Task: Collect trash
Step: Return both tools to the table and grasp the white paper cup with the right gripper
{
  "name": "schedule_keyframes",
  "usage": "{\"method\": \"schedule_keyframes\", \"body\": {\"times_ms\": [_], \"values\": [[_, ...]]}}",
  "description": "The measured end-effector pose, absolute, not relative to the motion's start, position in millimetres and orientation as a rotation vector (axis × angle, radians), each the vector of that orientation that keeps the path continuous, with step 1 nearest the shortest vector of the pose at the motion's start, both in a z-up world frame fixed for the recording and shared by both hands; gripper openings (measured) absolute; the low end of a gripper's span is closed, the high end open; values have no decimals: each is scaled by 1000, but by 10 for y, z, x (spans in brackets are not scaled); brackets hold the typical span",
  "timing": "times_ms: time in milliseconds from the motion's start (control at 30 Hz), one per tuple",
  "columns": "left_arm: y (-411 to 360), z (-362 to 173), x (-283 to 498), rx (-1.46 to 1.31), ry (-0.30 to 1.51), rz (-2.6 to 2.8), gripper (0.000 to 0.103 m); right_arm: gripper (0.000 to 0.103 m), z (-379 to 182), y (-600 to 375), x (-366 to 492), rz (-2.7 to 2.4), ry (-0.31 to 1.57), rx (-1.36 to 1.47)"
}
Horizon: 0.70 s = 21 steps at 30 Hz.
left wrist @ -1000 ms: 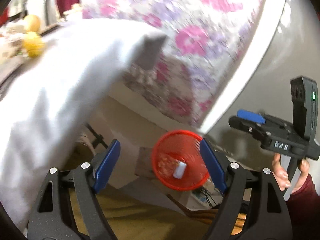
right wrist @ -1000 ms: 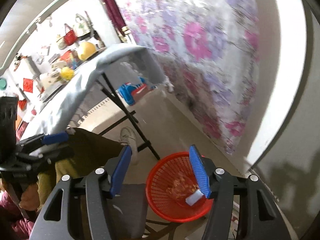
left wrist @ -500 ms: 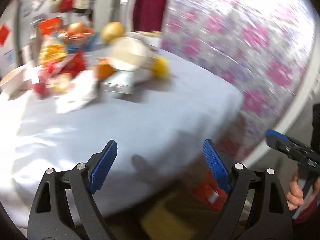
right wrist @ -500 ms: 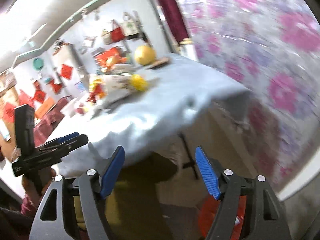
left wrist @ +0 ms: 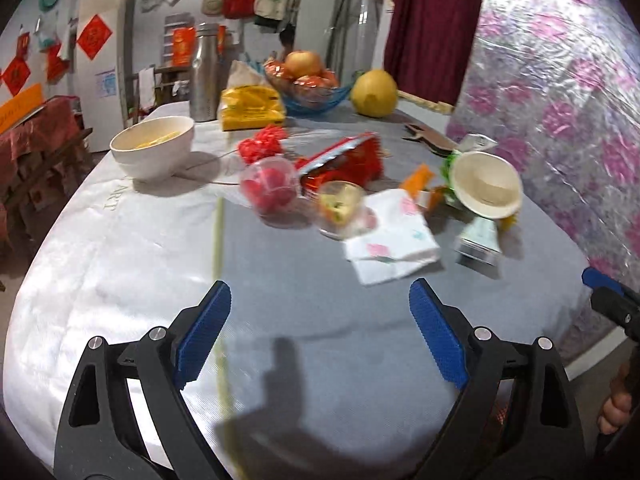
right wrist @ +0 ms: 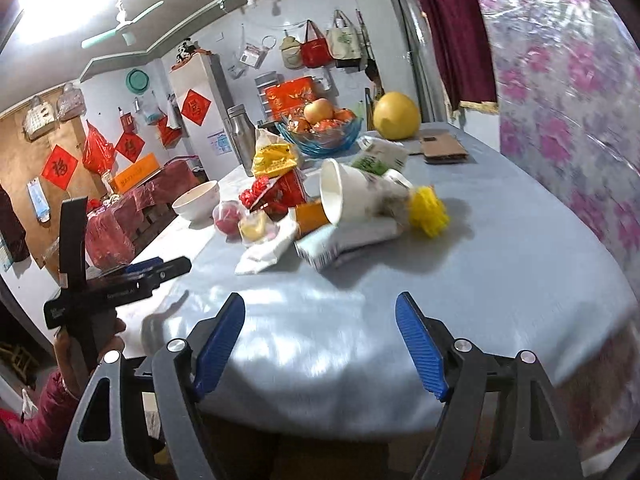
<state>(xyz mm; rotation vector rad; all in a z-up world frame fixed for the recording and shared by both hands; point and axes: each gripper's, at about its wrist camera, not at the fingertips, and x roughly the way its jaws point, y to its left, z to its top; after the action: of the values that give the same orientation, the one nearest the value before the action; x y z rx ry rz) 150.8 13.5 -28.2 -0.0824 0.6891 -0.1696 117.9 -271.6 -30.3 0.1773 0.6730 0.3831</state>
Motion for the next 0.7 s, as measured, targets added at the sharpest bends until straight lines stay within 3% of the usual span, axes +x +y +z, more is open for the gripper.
{"method": "schedule_keyframes", "body": {"times_ms": [467, 633, 700], "values": [[262, -323, 1991, -97, 741, -167, 88, 75, -266, -2429, 2036, 269, 625, 108], [203, -303, 2156, -73, 748, -173, 88, 57, -346, -2490, 2260, 223, 646, 117], [199, -282, 2221, -82, 754, -180, 88, 44, -413, -2513, 2310, 211, 666, 121]]}}
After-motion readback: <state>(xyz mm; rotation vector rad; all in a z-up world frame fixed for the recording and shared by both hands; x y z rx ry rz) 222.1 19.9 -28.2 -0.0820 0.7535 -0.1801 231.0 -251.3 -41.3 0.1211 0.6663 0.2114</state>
